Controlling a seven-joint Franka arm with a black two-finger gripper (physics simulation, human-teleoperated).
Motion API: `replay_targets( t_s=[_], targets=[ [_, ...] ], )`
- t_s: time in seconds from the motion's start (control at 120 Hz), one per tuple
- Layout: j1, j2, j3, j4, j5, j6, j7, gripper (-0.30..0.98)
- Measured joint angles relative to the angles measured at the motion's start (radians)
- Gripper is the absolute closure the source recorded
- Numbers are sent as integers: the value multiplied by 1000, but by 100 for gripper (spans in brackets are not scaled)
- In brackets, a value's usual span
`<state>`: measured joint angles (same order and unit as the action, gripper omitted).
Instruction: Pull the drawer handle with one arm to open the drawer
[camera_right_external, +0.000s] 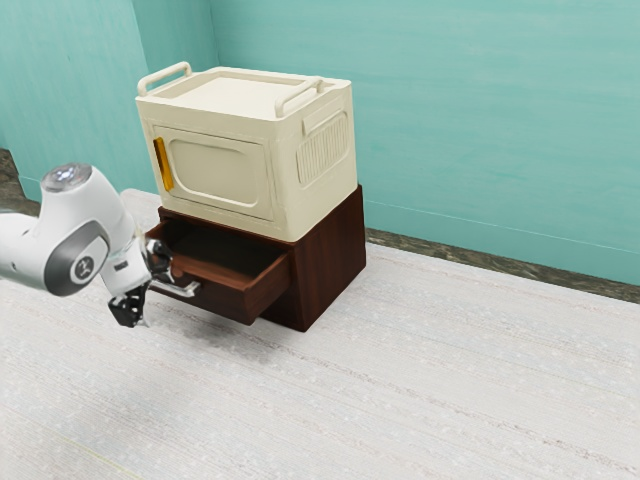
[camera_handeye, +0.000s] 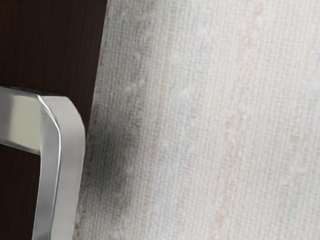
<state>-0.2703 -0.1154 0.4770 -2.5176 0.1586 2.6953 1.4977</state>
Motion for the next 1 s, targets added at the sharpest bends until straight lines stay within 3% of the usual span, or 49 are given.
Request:
replay_targets(
  t_s=[0.65,1.0],
  targets=[
    [11,-156,12,-126,18,-4,1,5],
    [20,-225,11,-135,39,-14,1,1]
  ],
)
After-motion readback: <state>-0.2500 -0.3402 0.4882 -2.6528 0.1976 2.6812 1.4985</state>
